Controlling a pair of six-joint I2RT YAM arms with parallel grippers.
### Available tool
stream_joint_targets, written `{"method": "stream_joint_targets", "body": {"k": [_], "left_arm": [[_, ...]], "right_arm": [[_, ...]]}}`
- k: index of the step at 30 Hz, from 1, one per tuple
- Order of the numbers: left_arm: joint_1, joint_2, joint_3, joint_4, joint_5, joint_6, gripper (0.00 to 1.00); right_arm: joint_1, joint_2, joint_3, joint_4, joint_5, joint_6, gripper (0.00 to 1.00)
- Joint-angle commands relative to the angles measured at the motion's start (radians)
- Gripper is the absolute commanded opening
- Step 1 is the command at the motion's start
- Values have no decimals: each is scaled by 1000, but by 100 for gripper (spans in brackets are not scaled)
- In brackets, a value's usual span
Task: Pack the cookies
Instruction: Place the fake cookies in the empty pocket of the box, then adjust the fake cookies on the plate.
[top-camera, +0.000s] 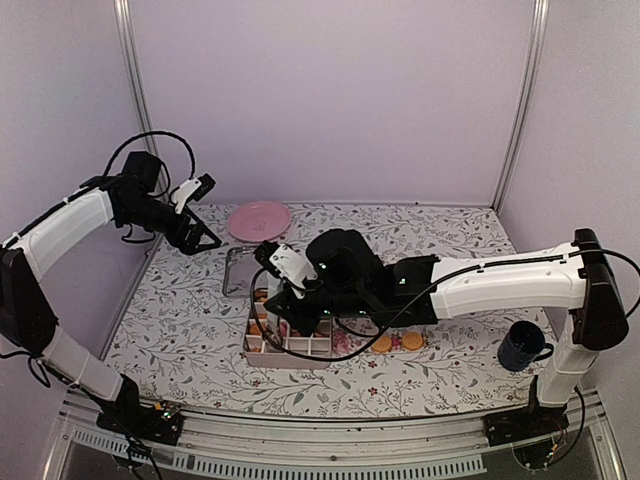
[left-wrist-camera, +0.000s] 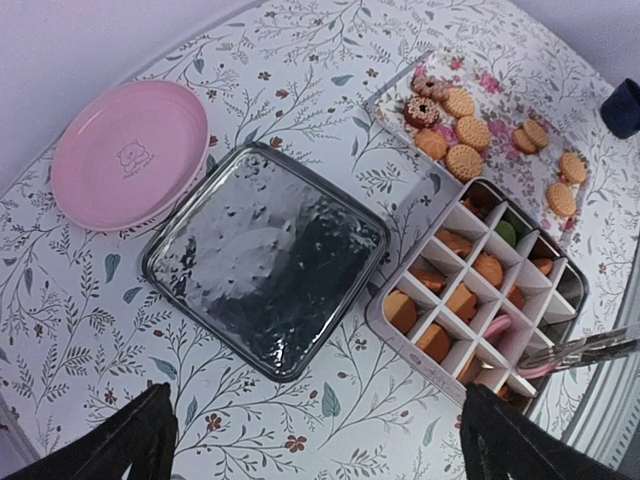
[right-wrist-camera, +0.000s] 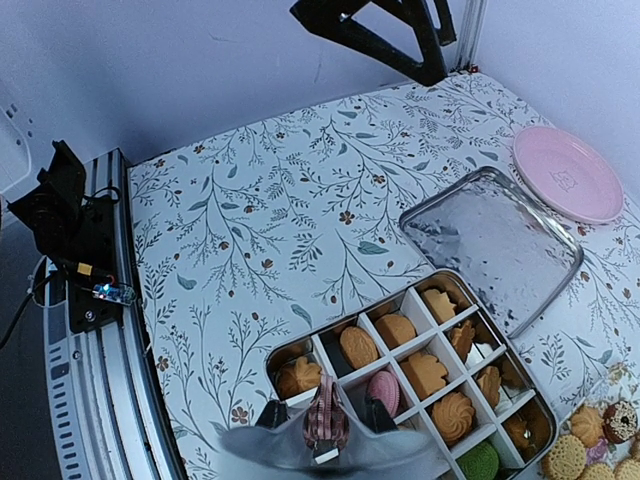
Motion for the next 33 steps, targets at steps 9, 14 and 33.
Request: {"method": "stream_joint_targets", "body": {"k": [9,14,33], "left_arm": [[11,-33,-27,16,71,8,99],[11,-27,-22,15,73,9,99],[48,29,12,23,56,-26,99]], "right_arm": [[6,-54,-3,42,2,21,34],[6,-78,-4,52,32,17,32],[-333,-275,-107,95,85,-31,31]]}}
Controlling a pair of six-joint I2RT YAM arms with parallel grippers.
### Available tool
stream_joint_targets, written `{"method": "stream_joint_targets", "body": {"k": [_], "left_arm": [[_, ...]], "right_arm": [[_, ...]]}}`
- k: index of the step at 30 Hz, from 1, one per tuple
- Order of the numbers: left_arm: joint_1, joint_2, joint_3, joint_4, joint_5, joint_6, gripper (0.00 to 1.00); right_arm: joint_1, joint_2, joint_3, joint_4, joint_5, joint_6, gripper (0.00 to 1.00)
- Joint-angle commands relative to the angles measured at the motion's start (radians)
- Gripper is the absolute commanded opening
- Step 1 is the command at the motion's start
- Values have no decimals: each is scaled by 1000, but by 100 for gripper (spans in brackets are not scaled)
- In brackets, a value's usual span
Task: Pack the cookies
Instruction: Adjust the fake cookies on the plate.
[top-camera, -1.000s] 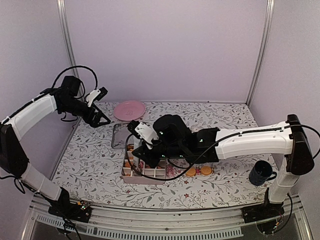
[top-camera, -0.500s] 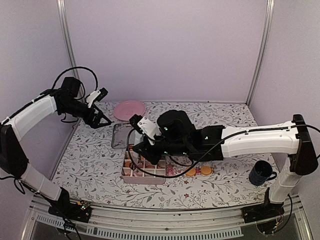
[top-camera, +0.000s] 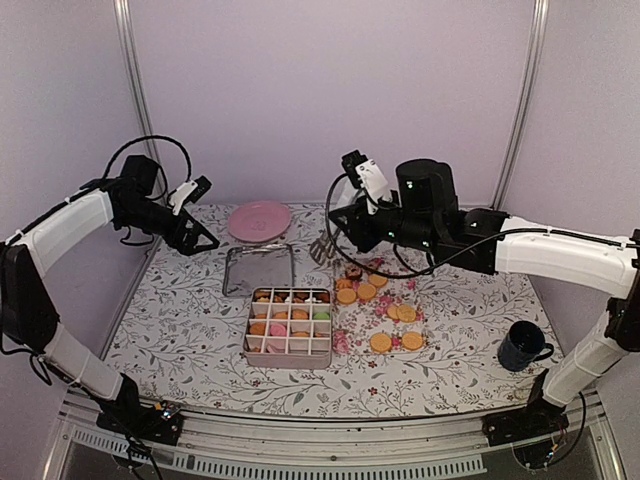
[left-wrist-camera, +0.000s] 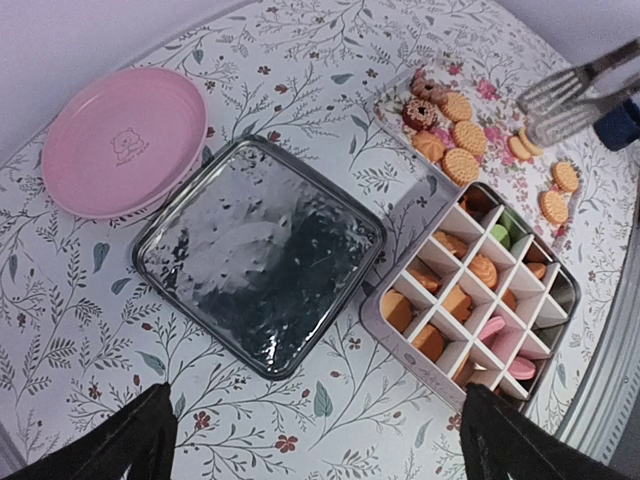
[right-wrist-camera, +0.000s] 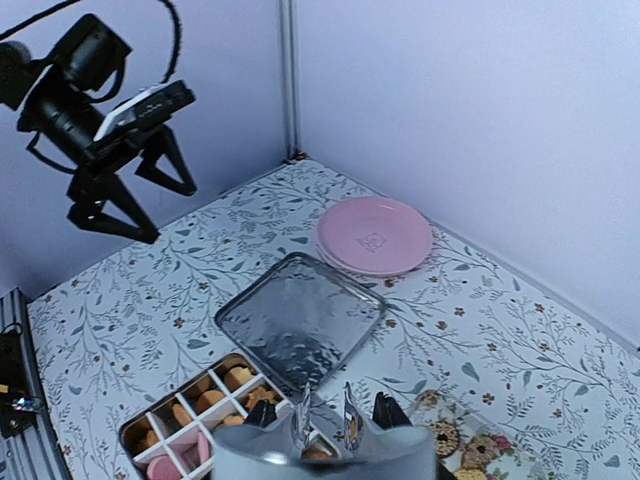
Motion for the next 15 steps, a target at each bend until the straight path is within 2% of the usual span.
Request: {"method": "stream_joint_targets", "body": {"k": [1,6,15], "left_arm": [[12,18,30,16,-1,-19,99],[11,26,31,22,4,-36,99],[10,37,26,26,10,-41,99]], "right_arm": [[-103,-27,-35,41,30,-33,31],[-196,16,-58,60,33,-37,31],[-286,98,-89,76,32,-23,31]]}}
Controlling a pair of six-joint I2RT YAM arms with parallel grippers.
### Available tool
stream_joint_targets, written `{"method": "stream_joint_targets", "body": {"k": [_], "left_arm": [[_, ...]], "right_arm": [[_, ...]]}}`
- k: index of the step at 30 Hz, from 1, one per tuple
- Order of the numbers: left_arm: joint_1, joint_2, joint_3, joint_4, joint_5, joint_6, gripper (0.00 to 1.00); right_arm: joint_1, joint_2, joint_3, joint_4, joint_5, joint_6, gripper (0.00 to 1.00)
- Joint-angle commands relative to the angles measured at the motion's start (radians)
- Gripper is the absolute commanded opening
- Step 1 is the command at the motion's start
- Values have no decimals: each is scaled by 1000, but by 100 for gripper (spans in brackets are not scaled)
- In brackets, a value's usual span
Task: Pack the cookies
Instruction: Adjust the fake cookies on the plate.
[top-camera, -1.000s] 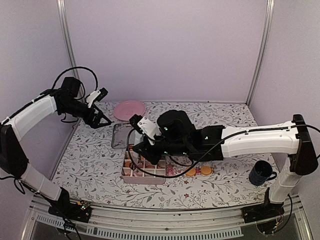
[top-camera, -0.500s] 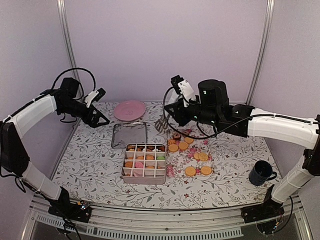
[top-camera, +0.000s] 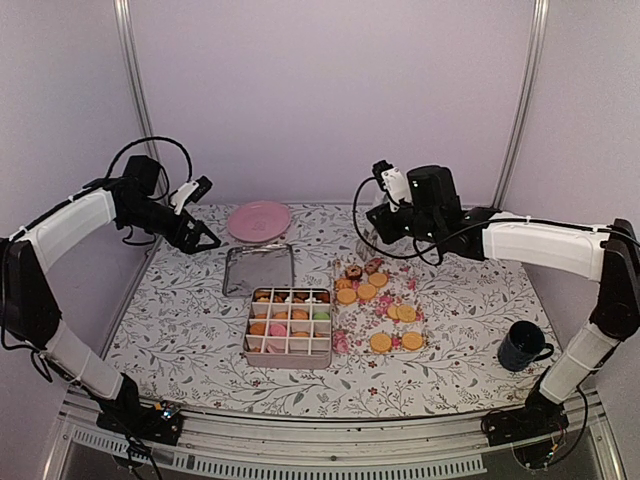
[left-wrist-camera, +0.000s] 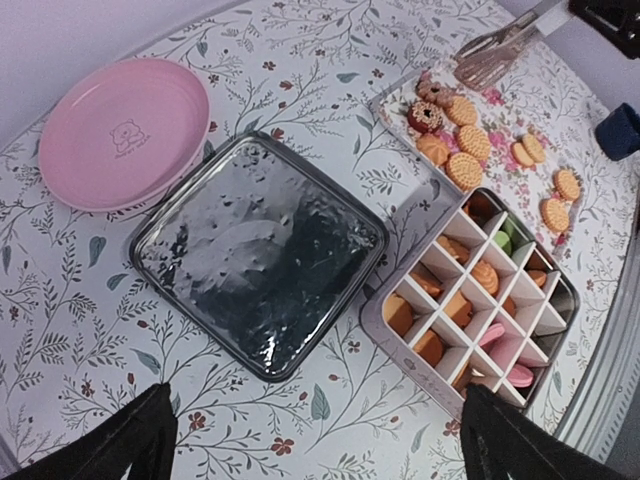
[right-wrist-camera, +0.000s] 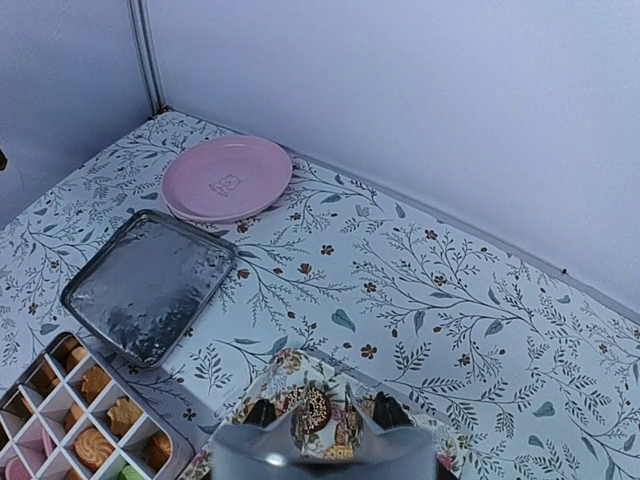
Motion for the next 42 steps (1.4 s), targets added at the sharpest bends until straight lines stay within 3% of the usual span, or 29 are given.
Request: {"method": "stream_joint_targets", "body": {"k": [1,18,32,42], "left_arm": [[9,10,17,18,13,-8,99],[7,5,8,28,32,-5,99],[8,-12,0,29,40,21,99],[7,-17,-4,34,50,23,99]], "right_arm": [[-32,22,-33,56,5,1,31],[-81,59,-60,88,-27,43,38],[-81,-2,-185,75,-23,133,38],[-81,-23,-185,79,-77,134,45]]}}
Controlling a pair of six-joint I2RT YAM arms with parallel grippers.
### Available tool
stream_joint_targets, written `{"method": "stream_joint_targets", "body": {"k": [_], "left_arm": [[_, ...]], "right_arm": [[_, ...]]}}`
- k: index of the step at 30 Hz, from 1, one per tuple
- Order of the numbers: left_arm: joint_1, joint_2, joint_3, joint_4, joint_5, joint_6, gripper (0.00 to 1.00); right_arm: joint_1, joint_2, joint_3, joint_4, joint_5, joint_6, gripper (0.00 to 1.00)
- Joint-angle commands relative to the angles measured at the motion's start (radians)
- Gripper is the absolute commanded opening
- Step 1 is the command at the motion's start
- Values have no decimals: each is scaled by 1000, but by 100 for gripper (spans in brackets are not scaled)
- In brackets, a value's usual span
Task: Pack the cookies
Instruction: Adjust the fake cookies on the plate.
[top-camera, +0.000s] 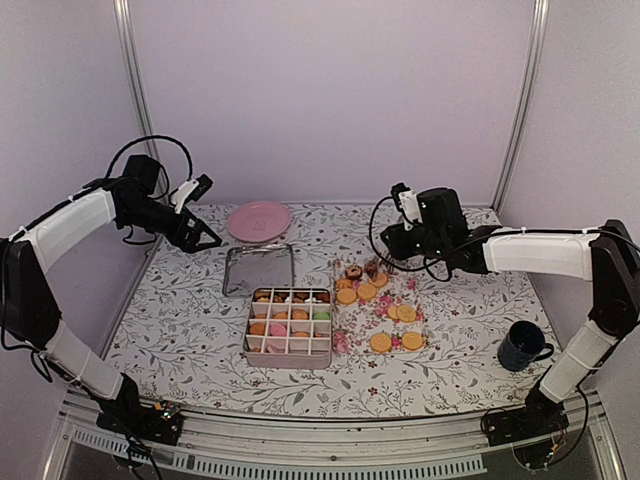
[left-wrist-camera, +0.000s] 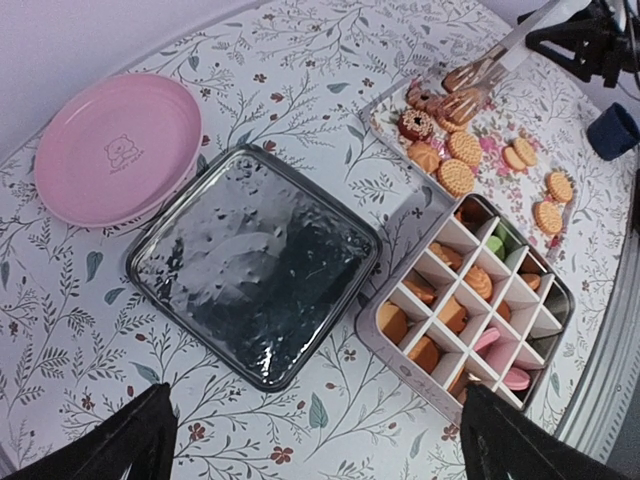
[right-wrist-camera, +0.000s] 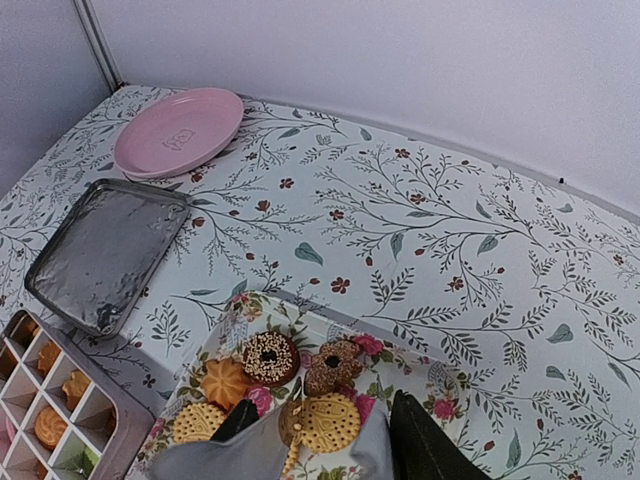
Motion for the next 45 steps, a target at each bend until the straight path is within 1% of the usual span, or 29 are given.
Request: {"method": "stream_joint_targets", "body": {"k": [1,7,13,19,26,30,36,42,45], "left_arm": [[8,-17,-3,20,25,10,99],[8,-23,-11,22,24,10,99],[10,-27,-7,18,23,7,99],[9,-22,-8,15,19,11,99],[9,-21,-16,16,15,16,99],[11,-22,-20,16,15,19,99],[11,-28,-27,16,15,23,99],[10,-33,-30,17,11,24,99],[11,-41,-31,16,11,26,99]], "right_arm": [[-3,-43,-16,-4,-42,12,45],[6,-85,2,-1,-28,1,42],[73,-81,88,1,0,-36,42],[143,21,161,41,-23,-39,42],[193,155,249,120,39,-34,37],[201,220,292,134,80,-41,35],[198,265,311,173,120,-73,32],[173,283,307,181,80,-73,32],[154,272,277,189,46,-54,32]]}}
